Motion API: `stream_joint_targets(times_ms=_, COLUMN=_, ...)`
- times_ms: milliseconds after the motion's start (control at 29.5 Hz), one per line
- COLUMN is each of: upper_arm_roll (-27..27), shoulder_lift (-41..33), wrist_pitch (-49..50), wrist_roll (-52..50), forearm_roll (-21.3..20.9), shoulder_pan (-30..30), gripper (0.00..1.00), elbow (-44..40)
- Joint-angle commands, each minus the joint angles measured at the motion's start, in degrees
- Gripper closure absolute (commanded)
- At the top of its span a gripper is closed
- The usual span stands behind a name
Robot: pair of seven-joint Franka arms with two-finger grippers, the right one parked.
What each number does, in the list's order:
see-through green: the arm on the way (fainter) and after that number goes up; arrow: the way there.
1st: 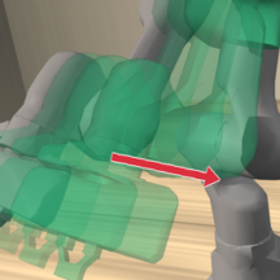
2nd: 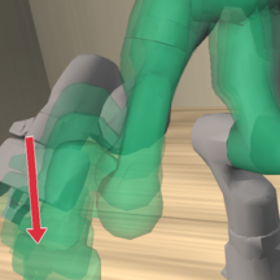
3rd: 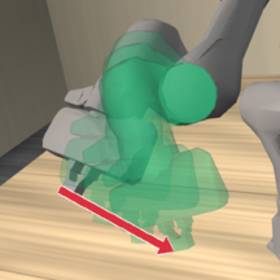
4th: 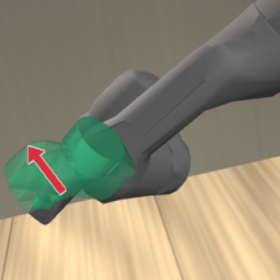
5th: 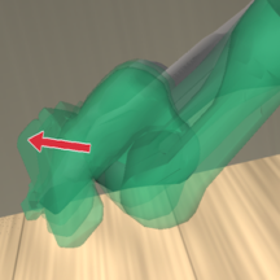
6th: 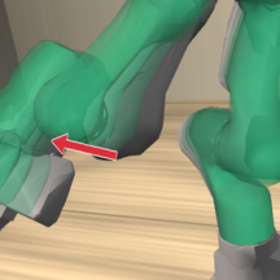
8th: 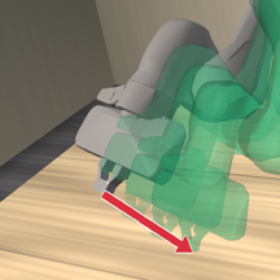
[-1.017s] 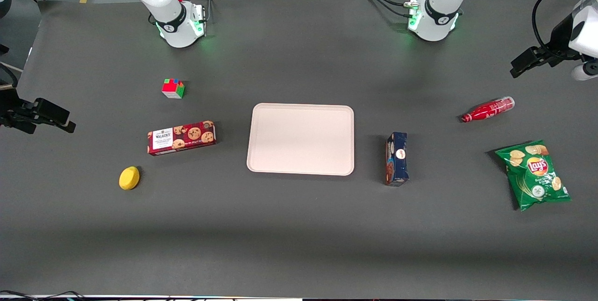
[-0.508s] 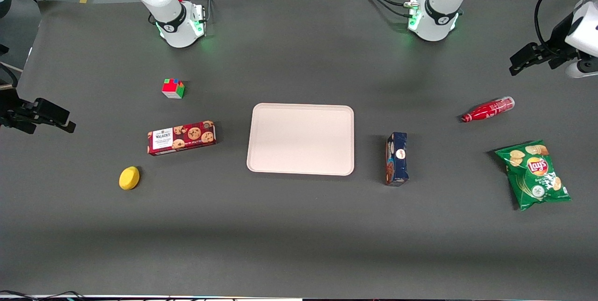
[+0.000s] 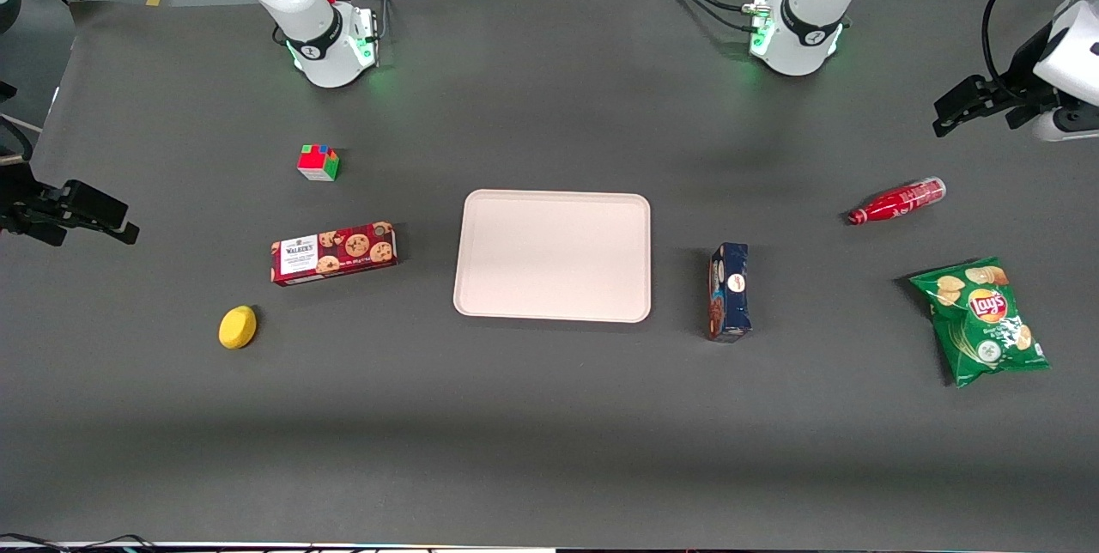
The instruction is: Place cookie box on tray
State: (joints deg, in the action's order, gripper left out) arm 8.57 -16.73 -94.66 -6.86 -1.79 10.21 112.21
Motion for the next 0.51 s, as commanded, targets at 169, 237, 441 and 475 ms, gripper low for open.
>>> stream_joint_targets(times_ms=169, upper_arm_roll=-5.66, shoulder_lift=9.60, wrist_pitch=15.64, wrist_roll=-0.43, forearm_roll=3.11, shoulder_pan=0.33, gripper=0.00, elbow=-22.55)
stream_joint_targets(times_ms=237, upper_arm_roll=-7.68, shoulder_lift=12.41, wrist_pitch=15.47, wrist_roll=-0.69, forearm_roll=3.63, shoulder_pan=0.42, gripper=0.00, elbow=-25.36)
stream_joint_targets(times_ms=441, upper_arm_roll=-12.43, shoulder_lift=22.34, wrist_pitch=10.04, wrist_roll=-5.96, forearm_roll=4.69, shoulder_pan=0.42, gripper=0.00, elbow=-28.45)
stream_joint_targets(times_ms=475, upper_arm_roll=-12.87, shoulder_lift=23.92, wrist_pitch=7.85, wrist_roll=-6.40, forearm_roll=4.61, shoulder_pan=0.42, gripper=0.00, elbow=-28.45)
